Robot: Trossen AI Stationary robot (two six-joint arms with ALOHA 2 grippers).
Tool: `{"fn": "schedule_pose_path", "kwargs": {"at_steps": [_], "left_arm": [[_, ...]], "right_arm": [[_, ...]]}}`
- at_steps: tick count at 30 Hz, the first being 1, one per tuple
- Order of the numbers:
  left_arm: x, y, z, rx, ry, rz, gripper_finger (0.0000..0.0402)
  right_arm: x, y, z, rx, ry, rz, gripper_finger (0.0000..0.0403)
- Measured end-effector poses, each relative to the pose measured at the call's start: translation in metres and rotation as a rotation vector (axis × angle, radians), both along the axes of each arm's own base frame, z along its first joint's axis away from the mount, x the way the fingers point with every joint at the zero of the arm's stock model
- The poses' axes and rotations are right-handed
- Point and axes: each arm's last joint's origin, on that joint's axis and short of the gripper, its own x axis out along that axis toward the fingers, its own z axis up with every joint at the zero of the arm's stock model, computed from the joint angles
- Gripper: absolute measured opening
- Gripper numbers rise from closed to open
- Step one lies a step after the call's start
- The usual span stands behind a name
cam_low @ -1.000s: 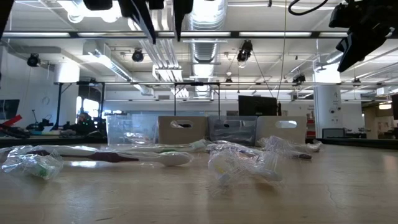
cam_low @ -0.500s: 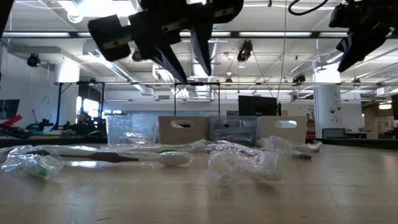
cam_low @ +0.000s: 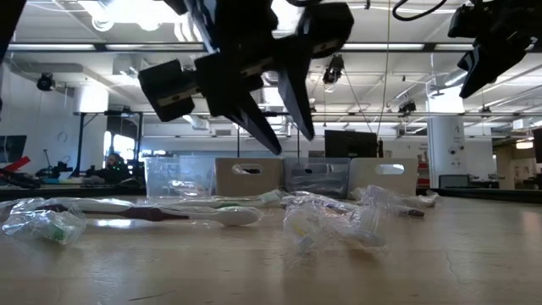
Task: Pick & Place Toothbrushes
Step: Put the orange toothbrush into the white transparent bin
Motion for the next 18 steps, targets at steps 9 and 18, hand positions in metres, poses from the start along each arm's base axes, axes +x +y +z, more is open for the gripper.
{"fn": "schedule_pose_path", "kwargs": {"at_steps": [9, 18], "left_arm": [[0.017, -0.004, -0.016, 0.007, 0.066, 0.015, 0.0135], [0.018, -0.006, -0.033, -0.017, 0.140, 0.030, 0.0135]], "right_arm": [[0.000, 0.000, 0.000, 0.000, 0.000, 0.000, 0.0008], [0.000, 0.000, 0.000, 0.000, -0.001, 0.000, 0.0008]]}}
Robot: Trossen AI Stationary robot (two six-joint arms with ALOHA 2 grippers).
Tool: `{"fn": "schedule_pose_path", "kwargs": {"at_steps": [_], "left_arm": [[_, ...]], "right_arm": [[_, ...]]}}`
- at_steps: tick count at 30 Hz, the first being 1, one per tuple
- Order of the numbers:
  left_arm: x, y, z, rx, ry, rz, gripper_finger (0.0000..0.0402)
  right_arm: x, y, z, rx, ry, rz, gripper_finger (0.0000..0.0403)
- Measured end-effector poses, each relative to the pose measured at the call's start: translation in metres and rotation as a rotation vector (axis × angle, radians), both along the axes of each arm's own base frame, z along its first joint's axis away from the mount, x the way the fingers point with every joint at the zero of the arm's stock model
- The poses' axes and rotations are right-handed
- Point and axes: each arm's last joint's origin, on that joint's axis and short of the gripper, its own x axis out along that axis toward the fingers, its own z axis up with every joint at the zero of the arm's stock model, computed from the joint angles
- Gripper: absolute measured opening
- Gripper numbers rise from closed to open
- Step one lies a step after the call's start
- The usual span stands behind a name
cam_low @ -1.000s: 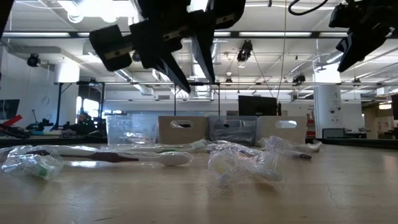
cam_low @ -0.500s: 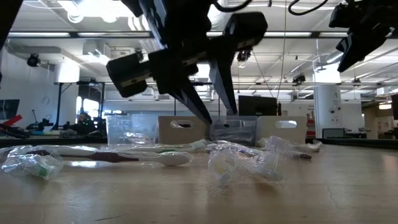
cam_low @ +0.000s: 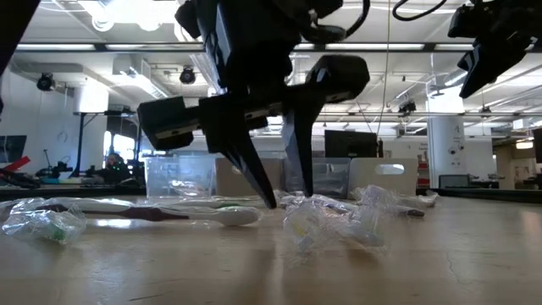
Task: Pick & Place Toothbrushes
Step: Put the orange toothbrush into the white transparent bin
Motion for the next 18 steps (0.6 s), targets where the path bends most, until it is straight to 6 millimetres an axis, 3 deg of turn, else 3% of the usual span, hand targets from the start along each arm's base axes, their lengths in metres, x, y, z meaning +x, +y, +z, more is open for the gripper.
{"fn": "schedule_pose_path", "kwargs": {"at_steps": [18], "left_arm": [[0.002, 0.002, -0.022, -0.038, 0.095, 0.015, 0.0135]], "right_arm": [[0.000, 0.000, 0.000, 0.000, 0.000, 0.000, 0.0008]]}}
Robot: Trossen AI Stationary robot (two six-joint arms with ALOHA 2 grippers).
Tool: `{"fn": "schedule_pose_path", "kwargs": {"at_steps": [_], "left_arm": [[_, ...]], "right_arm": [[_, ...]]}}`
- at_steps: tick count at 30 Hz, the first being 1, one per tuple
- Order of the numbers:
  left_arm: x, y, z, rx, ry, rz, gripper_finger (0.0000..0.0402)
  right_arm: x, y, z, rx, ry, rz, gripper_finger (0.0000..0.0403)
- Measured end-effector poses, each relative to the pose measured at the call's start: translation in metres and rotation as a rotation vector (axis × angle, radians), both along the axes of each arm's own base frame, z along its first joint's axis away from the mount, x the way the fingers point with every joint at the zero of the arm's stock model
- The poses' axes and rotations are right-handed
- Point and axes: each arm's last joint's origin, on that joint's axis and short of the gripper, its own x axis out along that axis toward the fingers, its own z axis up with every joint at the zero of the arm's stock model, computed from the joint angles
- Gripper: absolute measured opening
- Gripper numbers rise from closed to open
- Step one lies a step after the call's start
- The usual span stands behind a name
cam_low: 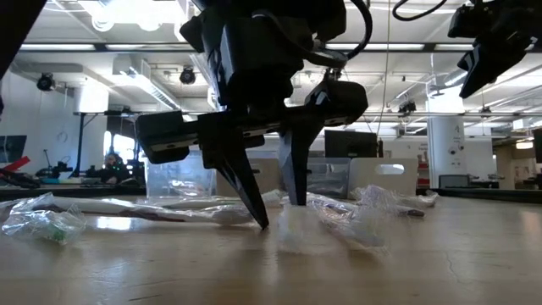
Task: Pick & Place Toothbrushes
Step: Put the orange toothbrush into the white transparent bin
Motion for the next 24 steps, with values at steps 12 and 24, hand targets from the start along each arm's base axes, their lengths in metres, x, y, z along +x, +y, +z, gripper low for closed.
{"fn": "schedule_pose_path", "kwargs": {"at_steps": [12, 24], "left_arm": [[-0.0038, 0.0007, -0.0026, -0.013, 0.047, -0.009, 0.0066], [-0.0053, 0.0006, 0.0037, -0.010, 0.032, -0.001, 0.0015]], "right_arm": [[0.0000, 0.0000, 0.0000, 0.000, 0.000, 0.000, 0.0008], [0.0000, 0.0000, 0.0000, 0.000, 0.000, 0.000, 0.0008]]}}
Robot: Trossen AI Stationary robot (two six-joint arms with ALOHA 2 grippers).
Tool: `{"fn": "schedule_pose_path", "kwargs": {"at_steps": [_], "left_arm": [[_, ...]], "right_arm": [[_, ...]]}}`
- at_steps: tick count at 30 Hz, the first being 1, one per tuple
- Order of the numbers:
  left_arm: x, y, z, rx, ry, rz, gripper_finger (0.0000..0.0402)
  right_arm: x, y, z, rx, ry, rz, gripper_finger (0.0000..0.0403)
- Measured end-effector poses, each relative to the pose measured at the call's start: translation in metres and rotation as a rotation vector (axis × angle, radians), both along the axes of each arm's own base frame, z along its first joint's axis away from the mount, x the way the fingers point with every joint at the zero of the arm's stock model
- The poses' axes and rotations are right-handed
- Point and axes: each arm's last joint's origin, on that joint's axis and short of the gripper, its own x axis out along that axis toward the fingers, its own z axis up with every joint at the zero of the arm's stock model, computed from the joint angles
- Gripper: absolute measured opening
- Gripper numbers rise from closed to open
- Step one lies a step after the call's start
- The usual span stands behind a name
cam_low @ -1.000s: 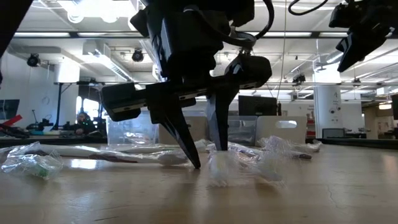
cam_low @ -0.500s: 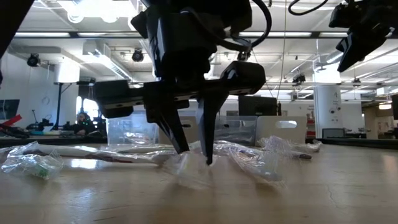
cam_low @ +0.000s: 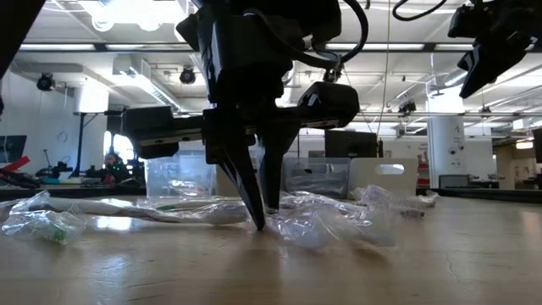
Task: Pick & Place Toothbrushes
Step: Put the orange toothbrush into the white transparent bin
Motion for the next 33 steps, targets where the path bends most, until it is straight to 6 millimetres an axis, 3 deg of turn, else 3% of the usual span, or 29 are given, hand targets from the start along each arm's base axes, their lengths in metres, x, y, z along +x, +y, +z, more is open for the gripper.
{"fn": "schedule_pose_path", "kwargs": {"at_steps": [22, 27, 33], "left_arm": [[-0.010, 0.003, 0.058, -0.035, -0.139, 0.032, 0.0015], [-0.013, 0.008, 0.081, -0.058, -0.216, 0.104, 0.0016], [-0.019, 0.020, 0.126, -0.104, -0.390, 0.229, 0.0016]], "right_arm": [[0.000, 0.000, 0.000, 0.000, 0.000, 0.000, 0.0008], [0.000, 0.000, 0.000, -0.001, 0.000, -0.001, 0.0008], [0.000, 0.000, 0.000, 0.000, -0.001, 0.000, 0.0008]]}}
